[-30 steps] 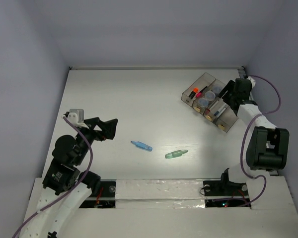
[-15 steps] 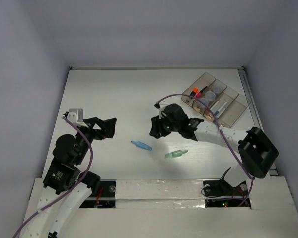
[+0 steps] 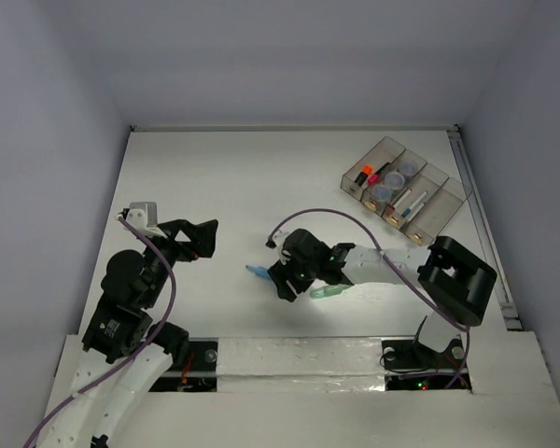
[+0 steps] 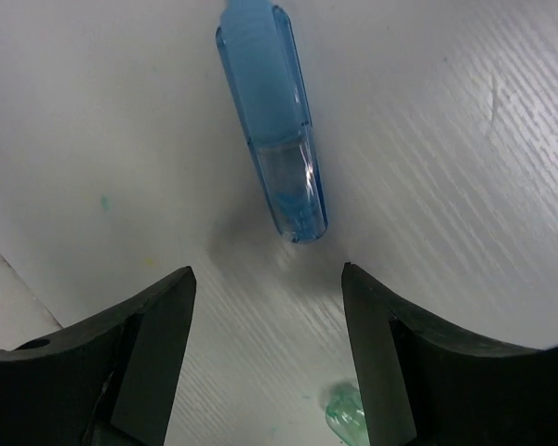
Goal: Sort the stationery into containers
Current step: Pick up the pen from the center of the board.
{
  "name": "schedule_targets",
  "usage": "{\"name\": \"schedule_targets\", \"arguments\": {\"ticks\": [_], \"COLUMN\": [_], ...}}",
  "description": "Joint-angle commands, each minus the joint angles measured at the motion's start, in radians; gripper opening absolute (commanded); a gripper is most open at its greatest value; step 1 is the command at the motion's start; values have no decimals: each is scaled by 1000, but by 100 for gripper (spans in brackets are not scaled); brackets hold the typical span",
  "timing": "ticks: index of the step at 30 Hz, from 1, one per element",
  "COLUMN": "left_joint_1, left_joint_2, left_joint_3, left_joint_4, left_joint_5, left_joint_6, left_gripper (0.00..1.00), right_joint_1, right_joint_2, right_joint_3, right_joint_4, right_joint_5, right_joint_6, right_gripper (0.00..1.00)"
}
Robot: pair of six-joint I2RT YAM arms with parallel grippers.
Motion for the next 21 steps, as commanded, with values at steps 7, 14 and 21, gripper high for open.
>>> {"name": "schedule_targets", "arguments": {"ticks": [7, 14, 21], "left_joint_1": [8, 8, 8], "left_joint_2": [9, 6, 19], "left_joint_3": [3, 3, 3], "left_joint_4": [41, 43, 46], "left_joint_5": [-1, -3, 7], "left_joint_6": [2, -1, -3], "left_gripper": [99, 99, 99], "right_joint_1": [65, 85, 85], "right_joint_2": [83, 149, 112], "right_joint_3": [40, 59, 39], "right_joint_4": [33, 38, 36], "right_joint_5": [180, 222, 233], "right_joint_6": [-61, -74, -74], "right_gripper": [66, 52, 16]}}
